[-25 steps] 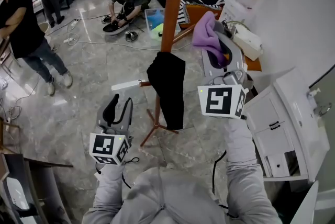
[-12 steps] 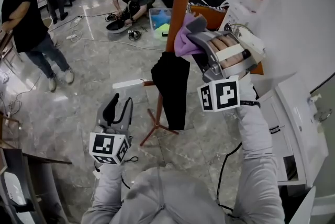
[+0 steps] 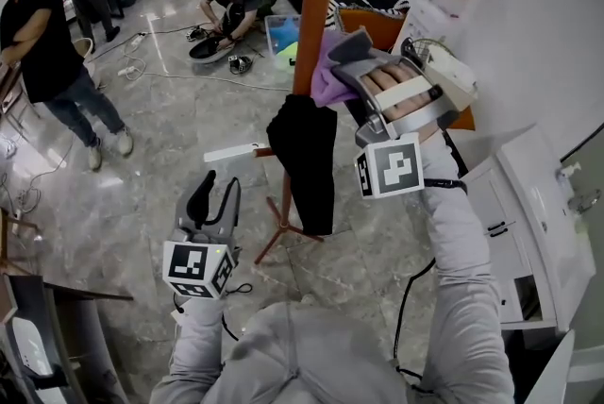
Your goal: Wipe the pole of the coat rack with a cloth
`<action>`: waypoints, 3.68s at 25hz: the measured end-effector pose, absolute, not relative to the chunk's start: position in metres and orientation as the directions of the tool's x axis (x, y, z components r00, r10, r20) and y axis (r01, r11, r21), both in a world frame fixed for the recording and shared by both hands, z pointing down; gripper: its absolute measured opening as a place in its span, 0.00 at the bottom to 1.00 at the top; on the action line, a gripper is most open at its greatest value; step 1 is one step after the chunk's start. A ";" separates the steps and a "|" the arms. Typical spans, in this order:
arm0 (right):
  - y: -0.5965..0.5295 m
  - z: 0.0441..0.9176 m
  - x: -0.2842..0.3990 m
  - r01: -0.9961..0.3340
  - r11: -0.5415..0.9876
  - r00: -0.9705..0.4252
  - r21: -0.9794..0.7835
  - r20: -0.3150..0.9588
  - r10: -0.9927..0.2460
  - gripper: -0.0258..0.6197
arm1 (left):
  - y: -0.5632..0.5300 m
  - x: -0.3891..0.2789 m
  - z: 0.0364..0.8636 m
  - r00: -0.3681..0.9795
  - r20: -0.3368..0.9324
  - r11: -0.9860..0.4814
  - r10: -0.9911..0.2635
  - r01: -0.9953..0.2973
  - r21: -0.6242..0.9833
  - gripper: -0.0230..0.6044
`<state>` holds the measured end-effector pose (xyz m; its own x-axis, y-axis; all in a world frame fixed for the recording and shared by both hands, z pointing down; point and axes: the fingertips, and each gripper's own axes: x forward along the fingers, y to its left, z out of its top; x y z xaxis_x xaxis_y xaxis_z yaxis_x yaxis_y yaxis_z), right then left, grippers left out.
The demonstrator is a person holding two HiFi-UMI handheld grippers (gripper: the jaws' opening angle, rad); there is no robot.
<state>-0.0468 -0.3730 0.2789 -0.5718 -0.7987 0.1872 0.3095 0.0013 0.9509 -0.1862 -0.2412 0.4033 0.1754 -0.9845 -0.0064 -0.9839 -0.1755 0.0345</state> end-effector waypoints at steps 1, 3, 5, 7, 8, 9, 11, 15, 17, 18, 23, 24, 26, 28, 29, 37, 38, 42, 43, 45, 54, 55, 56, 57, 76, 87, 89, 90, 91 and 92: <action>-0.374 0.279 -0.045 0.308 0.003 -0.566 0.951 0.186 -0.803 0.17 | -0.242 -0.185 0.403 0.177 -0.006 -0.177 -0.984 -0.984 0.034 0.31; -0.377 0.278 -0.040 0.300 0.007 -0.556 0.954 0.181 -0.811 0.17 | -0.242 -0.183 0.403 0.180 -0.006 -0.180 -0.984 -0.983 0.033 0.31; -0.380 0.276 -0.035 0.288 0.009 -0.547 0.957 0.173 -0.819 0.16 | -0.242 -0.183 0.403 0.180 -0.006 -0.180 -0.984 -0.983 0.032 0.31; -0.382 0.274 -0.030 0.276 0.009 -0.537 0.961 0.162 -0.828 0.16 | -0.241 -0.182 0.402 0.179 -0.005 -0.179 -0.984 -0.983 0.031 0.31; -0.384 0.272 -0.027 0.270 0.008 -0.532 0.963 0.156 -0.832 0.17 | -0.241 -0.182 0.402 0.179 -0.005 -0.179 -0.984 -0.983 0.030 0.31; -0.385 0.271 -0.025 0.264 0.008 -0.527 0.964 0.151 -0.836 0.17 | -0.241 -0.182 0.402 0.178 -0.005 -0.178 -0.984 -0.983 0.030 0.31; -0.388 0.268 -0.021 0.253 0.006 -0.516 0.967 0.140 -0.845 0.16 | -0.240 -0.182 0.402 0.178 -0.006 -0.178 -0.984 -0.984 0.030 0.31; -0.395 0.264 -0.011 0.229 0.004 -0.495 0.974 0.120 -0.861 0.17 | -0.239 -0.183 0.402 0.175 -0.007 -0.175 -0.984 -0.984 0.031 0.31; -0.398 0.261 -0.005 0.212 0.007 -0.482 0.977 0.110 -0.869 0.16 | -0.238 -0.183 0.402 0.174 -0.006 -0.174 -0.985 -0.984 0.030 0.31; -0.401 0.260 -0.002 0.203 0.009 -0.474 0.979 0.106 -0.874 0.17 | -0.238 -0.183 0.401 0.173 -0.006 -0.173 -0.985 -0.984 0.030 0.31; -0.414 0.260 0.022 0.164 0.034 -0.417 0.986 0.100 -0.904 0.16 | -0.237 -0.183 0.400 0.173 -0.004 -0.173 -0.985 -0.985 0.026 0.31; -0.417 0.262 0.027 0.159 0.038 -0.407 0.987 0.101 -0.908 0.16 | -0.237 -0.183 0.400 0.173 -0.003 -0.173 -0.985 -0.985 0.025 0.31; -0.422 0.268 0.036 0.148 0.047 -0.392 0.988 0.102 -0.914 0.17 | -0.237 -0.182 0.401 0.174 0.000 -0.174 -0.985 -0.984 0.024 0.31; -0.424 0.274 0.044 0.134 0.061 -0.379 0.989 0.108 -0.919 0.17 | -0.237 -0.181 0.402 0.178 0.002 -0.178 -0.984 -0.984 0.021 0.31; -0.424 0.276 0.047 0.127 0.068 -0.375 0.990 0.111 -0.921 0.17 | -0.238 -0.180 0.401 0.180 0.003 -0.179 -0.984 -0.984 0.020 0.31; -0.418 0.295 0.071 -0.073 0.153 -0.369 0.986 0.116 -0.922 0.16 | -0.239 -0.175 0.401 0.186 0.007 -0.186 -0.982 -0.982 0.014 0.31; -0.416 0.297 0.075 -0.105 0.158 -0.366 0.982 0.110 -0.924 0.17 | -0.239 -0.175 0.401 0.186 0.008 -0.186 -0.983 -0.983 0.013 0.31; -0.405 0.305 0.085 -0.245 0.180 -0.368 0.953 0.080 -0.926 0.17 | -0.238 -0.181 0.397 0.173 0.004 -0.173 -0.985 -0.985 0.006 0.31; -0.401 0.307 0.086 -0.286 0.187 -0.371 0.940 0.071 -0.926 0.17 | -0.238 -0.182 0.396 0.171 0.002 -0.171 -0.985 -0.985 0.005 0.31; -0.393 0.310 0.088 -0.366 0.205 -0.379 0.908 0.055 -0.924 0.16 | -0.238 -0.182 0.395 0.170 0.001 -0.170 -0.985 -0.985 0.003 0.31; -0.355 0.318 0.098 -0.722 0.312 -0.428 0.618 -0.043 -0.903 0.17 | -0.238 -0.184 0.388 0.168 -0.014 -0.168 -0.986 -0.986 -0.005 0.31; -0.352 0.316 0.100 -0.755 0.321 -0.428 0.572 -0.060 -0.902 0.17 | -0.239 -0.184 0.386 0.170 -0.017 -0.170 -0.985 -0.985 -0.006 0.31; -0.349 0.315 0.103 -0.788 0.328 -0.426 0.521 -0.077 -0.902 0.16 | -0.240 -0.184 0.384 0.172 -0.021 -0.172 -0.985 -0.985 -0.009 0.31; -0.347 0.315 0.107 -0.820 0.336 -0.422 0.463 -0.092 -0.902 0.16 | -0.241 -0.184 0.382 0.174 -0.025 -0.174 -0.984 -0.985 -0.011 0.31; -0.309 0.353 0.160 -0.944 0.324 -0.309 -0.059 -0.186 -0.933 0.17 | -0.250 -0.199 0.363 0.174 -0.068 -0.172 -0.982 -0.985 -0.027 0.31; -0.297 0.369 0.136 -0.928 0.360 -0.342 -0.092 -0.172 -0.924 0.16 | -0.254 -0.200 0.367 0.183 -0.057 -0.182 -0.981 -0.983 -0.022 0.31; -0.297 0.369 0.133 -0.926 0.365 -0.346 -0.094 -0.173 -0.922 0.16 | -0.255 -0.200 0.367 0.183 -0.058 -0.182 -0.981 -0.983 -0.024 0.31; -0.297 0.369 0.133 -0.926 0.366 -0.347 -0.094 -0.173 -0.922 0.16 | -0.255 -0.201 0.367 0.183 -0.058 -0.182 -0.981 -0.983 -0.024 0.31; -0.298 0.369 0.132 -0.925 0.367 -0.348 -0.095 -0.174 -0.921 0.16 | -0.255 -0.201 0.367 0.182 -0.058 -0.181 -0.982 -0.983 -0.023 0.31; -0.298 0.369 0.131 -0.925 0.368 -0.349 -0.094 -0.174 -0.921 0.16 | -0.256 -0.202 0.367 0.181 -0.058 -0.180 -0.982 -0.983 -0.022 0.31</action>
<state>0.1307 -0.2982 0.3695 -0.3491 -0.9208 -0.1738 -0.9248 0.3684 -0.0943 -0.2021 -0.2557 0.3674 0.1806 -0.9818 -0.0584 -0.9835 -0.1796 -0.0217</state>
